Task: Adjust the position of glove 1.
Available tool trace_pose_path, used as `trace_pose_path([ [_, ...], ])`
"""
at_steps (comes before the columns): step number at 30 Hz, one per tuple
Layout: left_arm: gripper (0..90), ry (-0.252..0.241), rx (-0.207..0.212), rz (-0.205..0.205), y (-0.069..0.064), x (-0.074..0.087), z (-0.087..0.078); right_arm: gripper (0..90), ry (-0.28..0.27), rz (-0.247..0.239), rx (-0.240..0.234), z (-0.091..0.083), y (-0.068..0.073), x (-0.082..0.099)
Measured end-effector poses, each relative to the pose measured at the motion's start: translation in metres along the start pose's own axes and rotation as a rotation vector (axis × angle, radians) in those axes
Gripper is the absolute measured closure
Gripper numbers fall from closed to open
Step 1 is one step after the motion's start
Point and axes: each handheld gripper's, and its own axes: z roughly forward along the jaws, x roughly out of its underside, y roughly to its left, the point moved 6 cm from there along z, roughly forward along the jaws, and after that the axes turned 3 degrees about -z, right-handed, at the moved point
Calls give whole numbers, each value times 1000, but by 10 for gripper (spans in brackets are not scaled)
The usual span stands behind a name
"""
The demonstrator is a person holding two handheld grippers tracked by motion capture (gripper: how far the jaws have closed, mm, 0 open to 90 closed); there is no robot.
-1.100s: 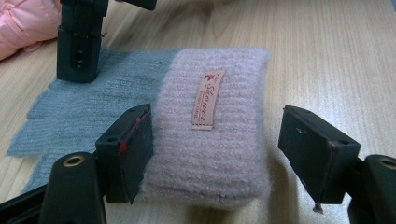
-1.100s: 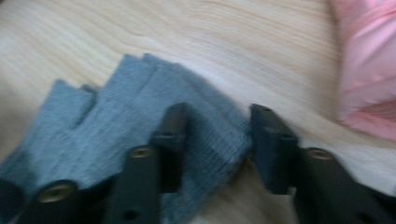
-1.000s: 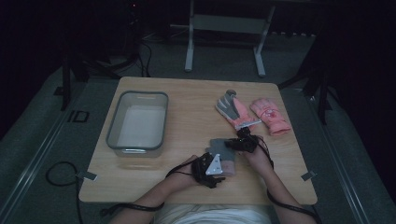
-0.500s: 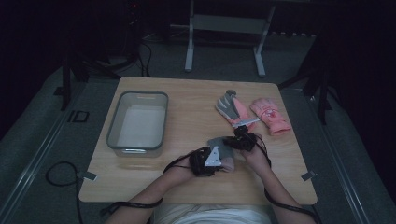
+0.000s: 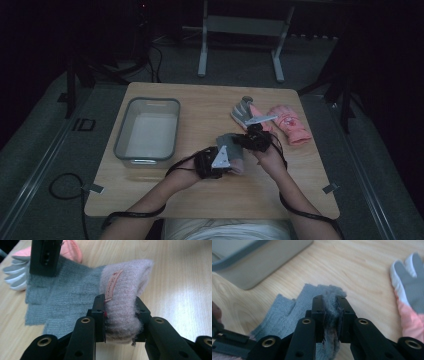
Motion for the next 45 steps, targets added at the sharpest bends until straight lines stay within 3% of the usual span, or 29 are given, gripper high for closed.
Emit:
trace_pose_path([
  [10,698,42,-55,23,20,0,-31,792,-64,-44,-19,-8,15,-34],
  [12,698,48,-60,20,24,2,-37,792,-81,-64,-24,-8,21,-47],
  [18,699,54,-73,9,36,9,-55,792,-92,-86,-39,-3,31,-64],
  [33,700,93,-115,-29,67,42,-101,792,-94,-160,-83,33,71,-120],
  [43,700,136,-138,-57,81,72,-130,791,-94,-179,-126,61,97,-143],
  [45,700,136,-138,-57,81,72,-130,791,-94,-178,-131,63,99,-144],
])
